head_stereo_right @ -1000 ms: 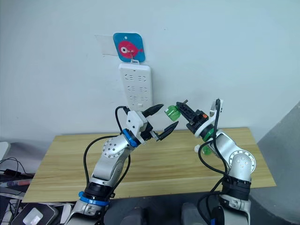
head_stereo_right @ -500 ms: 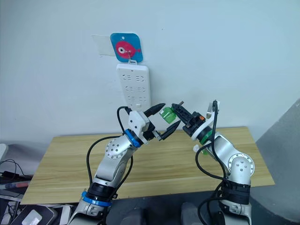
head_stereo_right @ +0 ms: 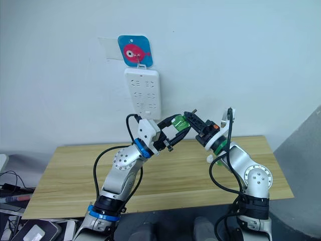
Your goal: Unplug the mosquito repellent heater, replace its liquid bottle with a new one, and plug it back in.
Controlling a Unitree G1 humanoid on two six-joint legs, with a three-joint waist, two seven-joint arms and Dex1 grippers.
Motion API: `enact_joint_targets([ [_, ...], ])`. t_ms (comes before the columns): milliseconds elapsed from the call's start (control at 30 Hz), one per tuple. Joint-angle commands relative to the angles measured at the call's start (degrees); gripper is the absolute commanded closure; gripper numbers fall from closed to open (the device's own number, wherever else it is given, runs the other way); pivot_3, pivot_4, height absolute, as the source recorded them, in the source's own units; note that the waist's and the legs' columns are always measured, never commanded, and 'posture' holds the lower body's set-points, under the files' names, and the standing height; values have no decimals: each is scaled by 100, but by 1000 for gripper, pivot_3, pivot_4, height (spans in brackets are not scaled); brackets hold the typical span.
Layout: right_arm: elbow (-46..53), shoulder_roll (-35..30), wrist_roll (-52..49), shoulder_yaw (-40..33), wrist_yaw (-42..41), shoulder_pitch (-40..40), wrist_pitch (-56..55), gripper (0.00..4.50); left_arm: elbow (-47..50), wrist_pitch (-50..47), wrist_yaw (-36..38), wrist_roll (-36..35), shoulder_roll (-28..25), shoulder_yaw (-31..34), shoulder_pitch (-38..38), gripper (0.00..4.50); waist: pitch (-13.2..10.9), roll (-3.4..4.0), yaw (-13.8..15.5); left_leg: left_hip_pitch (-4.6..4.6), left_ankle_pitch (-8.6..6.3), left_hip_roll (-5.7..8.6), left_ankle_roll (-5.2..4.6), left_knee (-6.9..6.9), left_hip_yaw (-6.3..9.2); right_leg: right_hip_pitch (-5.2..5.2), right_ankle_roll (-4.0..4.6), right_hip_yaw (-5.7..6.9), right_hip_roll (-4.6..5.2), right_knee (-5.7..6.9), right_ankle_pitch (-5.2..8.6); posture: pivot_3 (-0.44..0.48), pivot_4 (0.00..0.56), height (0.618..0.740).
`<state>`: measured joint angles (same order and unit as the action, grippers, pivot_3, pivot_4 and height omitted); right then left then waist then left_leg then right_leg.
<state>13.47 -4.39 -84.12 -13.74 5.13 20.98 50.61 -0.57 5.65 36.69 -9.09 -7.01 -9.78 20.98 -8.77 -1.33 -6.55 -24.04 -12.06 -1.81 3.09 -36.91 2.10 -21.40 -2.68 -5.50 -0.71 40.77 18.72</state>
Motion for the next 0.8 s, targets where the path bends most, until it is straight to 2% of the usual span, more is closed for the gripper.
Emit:
enact_joint_targets([
  [33,178,-33,-212,67,-24,47,-88,3657,147,24,-48,-64,64,-52,45,2239,0,0,0,0,0,0,0,0,0,0,0,0,0,0,0,-91,84,740],
  [200,213,-414,-79,198,-193,16,119,1969,110,14,-54,-67,25,-10,42,2239,0,0,1,0,0,0,0,0,0,0,0,0,0,-1,0,-94,92,740],
  [367,431,-2069,433,466,-1124,-442,936,155,56,-128,21,-146,-99,79,4,2239,-1,-1,27,-6,-1,2,-1,1,1,2,-3,2,2,-15,2,-101,110,740],
  [400,453,-2431,587,503,-1373,-530,1039,24,52,-138,29,-150,-116,87,-11,2239,-1,0,27,-8,-1,2,-1,2,1,2,-4,2,2,-20,2,-102,115,740],
  [500,390,-3749,1628,797,-2416,-779,1029,24,65,-162,77,-187,-170,105,-69,2239,-3,2,35,-11,-2,2,-3,4,-4,2,-5,-1,2,-34,2,-104,123,740],
  [600,-222,-4871,3088,1375,-3346,-909,440,24,64,-162,104,-211,-218,94,-123,2239,-3,1,33,-9,-4,1,-7,8,-7,6,-6,-4,2,-51,3,-107,128,740],
  [700,-1008,-5296,4087,1776,-3805,-728,46,24,60,-161,95,-204,-215,70,-163,2239,-4,0,32,-8,-6,-1,-9,16,-7,12,-7,-4,1,-74,2,-107,133,740],
  [800,-1625,-5291,4831,2062,-4023,-461,-182,24,69,-169,82,-185,-190,40,-207,2239,-6,-1,32,-9,-9,0,-13,20,-11,12,-6,-7,2,-81,2,-102,137,740],
])
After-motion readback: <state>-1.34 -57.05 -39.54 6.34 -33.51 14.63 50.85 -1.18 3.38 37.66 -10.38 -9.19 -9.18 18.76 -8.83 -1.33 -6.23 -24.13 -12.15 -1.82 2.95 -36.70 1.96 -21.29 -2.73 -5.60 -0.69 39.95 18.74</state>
